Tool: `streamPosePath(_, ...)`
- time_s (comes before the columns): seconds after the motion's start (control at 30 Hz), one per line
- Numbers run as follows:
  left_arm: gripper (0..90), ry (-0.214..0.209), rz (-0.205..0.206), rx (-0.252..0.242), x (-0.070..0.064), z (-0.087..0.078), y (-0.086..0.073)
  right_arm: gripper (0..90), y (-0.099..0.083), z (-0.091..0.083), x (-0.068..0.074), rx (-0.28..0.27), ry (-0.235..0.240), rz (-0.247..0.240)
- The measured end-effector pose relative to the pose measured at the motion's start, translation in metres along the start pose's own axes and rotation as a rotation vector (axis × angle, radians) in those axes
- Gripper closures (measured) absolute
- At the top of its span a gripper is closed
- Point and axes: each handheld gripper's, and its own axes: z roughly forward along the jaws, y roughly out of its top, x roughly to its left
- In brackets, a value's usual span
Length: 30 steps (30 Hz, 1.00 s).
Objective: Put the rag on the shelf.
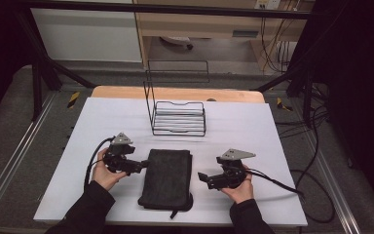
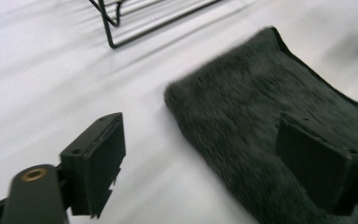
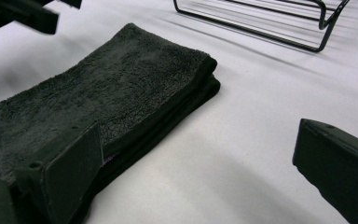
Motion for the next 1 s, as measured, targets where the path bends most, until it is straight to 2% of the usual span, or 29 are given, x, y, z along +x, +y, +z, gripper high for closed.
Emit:
streamPosePath(0.13,23.3,0.020,-0.020,0.016,0.007,0.014,0.005,1.9,-0.001,0.001,0.000,0.006,-0.005,0.000)
streamPosePath(0.2,26.9,0.016,-0.034,0.023,0.010,0.020,0.007,1.8,-0.001,0.001,0.000,0.008,-0.006,-0.003)
streamPosePath(0.23,31.7,0.020,-0.041,0.024,0.010,0.023,0.008,1.8,-0.001,0.002,0.000,0.011,-0.007,-0.007)
streamPosePath(0.27,31.7,0.024,-0.042,0.030,0.011,0.026,0.008,1.8,-0.001,0.002,0.000,0.011,-0.007,-0.007)
streamPosePath(0.37,39.1,0.032,-0.050,0.049,0.012,0.034,0.007,1.9,-0.001,0.002,0.000,0.011,-0.010,-0.008)
streamPosePath(0.6,53.7,0.018,-0.083,0.085,0.008,0.047,0.005,3.4,-0.002,0.003,0.000,0.017,-0.014,-0.013)
streamPosePath(0.7,59.4,-0.002,-0.098,0.101,0.007,0.052,0.002,4.0,-0.002,0.005,-0.002,0.034,-0.024,-0.015)
streamPosePath(0.87,71.9,-0.020,-0.102,0.099,0.004,0.052,0.000,6.1,0.000,0.005,-0.003,0.037,-0.025,-0.015)
streamPosePath(1.0,75.5,-0.026,-0.110,0.100,0.003,0.053,0.000,7.3,0.002,0.007,-0.005,0.021,-0.026,-0.007)
